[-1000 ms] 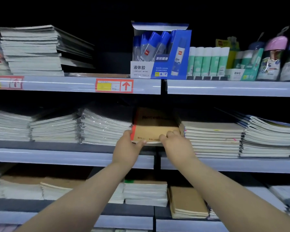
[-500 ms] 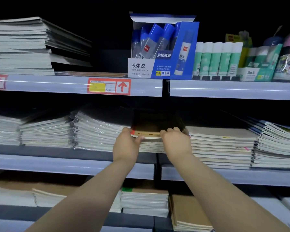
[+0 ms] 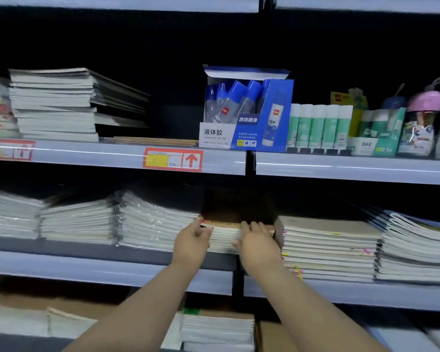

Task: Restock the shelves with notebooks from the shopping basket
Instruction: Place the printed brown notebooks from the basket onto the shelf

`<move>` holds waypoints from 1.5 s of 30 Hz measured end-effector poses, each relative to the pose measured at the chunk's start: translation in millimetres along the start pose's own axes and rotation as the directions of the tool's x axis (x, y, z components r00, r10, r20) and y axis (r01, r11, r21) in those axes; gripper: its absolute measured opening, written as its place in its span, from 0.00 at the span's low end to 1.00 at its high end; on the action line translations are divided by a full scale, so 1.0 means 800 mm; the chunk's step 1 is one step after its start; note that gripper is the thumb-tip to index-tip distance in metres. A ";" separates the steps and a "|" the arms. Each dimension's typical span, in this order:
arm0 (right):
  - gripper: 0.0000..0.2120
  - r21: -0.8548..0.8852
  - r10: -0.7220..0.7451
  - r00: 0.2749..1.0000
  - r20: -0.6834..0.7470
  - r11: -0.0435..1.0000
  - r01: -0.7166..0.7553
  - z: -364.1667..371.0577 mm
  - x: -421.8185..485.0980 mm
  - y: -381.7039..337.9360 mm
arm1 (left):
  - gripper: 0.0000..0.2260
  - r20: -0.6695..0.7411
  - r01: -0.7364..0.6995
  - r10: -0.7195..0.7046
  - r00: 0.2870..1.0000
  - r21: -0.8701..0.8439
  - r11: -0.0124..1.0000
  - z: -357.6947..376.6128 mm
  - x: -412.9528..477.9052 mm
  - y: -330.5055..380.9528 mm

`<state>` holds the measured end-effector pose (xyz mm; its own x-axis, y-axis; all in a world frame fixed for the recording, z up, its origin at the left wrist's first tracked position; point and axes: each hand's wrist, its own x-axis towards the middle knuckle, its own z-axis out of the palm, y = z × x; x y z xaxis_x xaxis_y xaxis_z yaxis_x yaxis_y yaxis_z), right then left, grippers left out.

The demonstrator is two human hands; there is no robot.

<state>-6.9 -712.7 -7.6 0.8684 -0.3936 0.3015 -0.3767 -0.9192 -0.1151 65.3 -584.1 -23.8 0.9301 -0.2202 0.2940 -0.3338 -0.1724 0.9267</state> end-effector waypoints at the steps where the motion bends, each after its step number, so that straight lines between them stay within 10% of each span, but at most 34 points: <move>1: 0.28 0.100 0.000 1.000 -0.001 0.995 0.000 0.001 -0.006 0.002 | 0.21 0.031 0.012 -0.010 0.999 -0.057 0.998 -0.004 -0.005 0.001; 10: 0.30 0.705 0.007 0.999 -0.054 0.708 0.033 -0.024 -0.071 -0.006 | 0.30 0.315 0.248 -0.119 0.942 -0.410 0.878 -0.025 -0.043 0.033; 21: 0.28 0.928 0.213 0.975 -0.061 0.371 -0.023 -0.001 -0.144 -0.035 | 0.38 0.491 0.461 -0.162 0.856 -0.581 0.671 -0.047 -0.118 0.011; 45: 0.22 0.752 0.243 0.836 0.492 0.367 -0.548 0.307 -0.299 -0.024 | 0.37 0.527 0.840 -0.670 0.523 -0.184 0.511 -0.021 -0.283 -0.312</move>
<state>-127.9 -604.1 -310.2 0.7933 -0.5592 -0.2410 -0.3720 -0.1316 -0.9189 -59.5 -475.2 -317.6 0.6287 -0.5060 -0.5905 0.6390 -0.0967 0.7631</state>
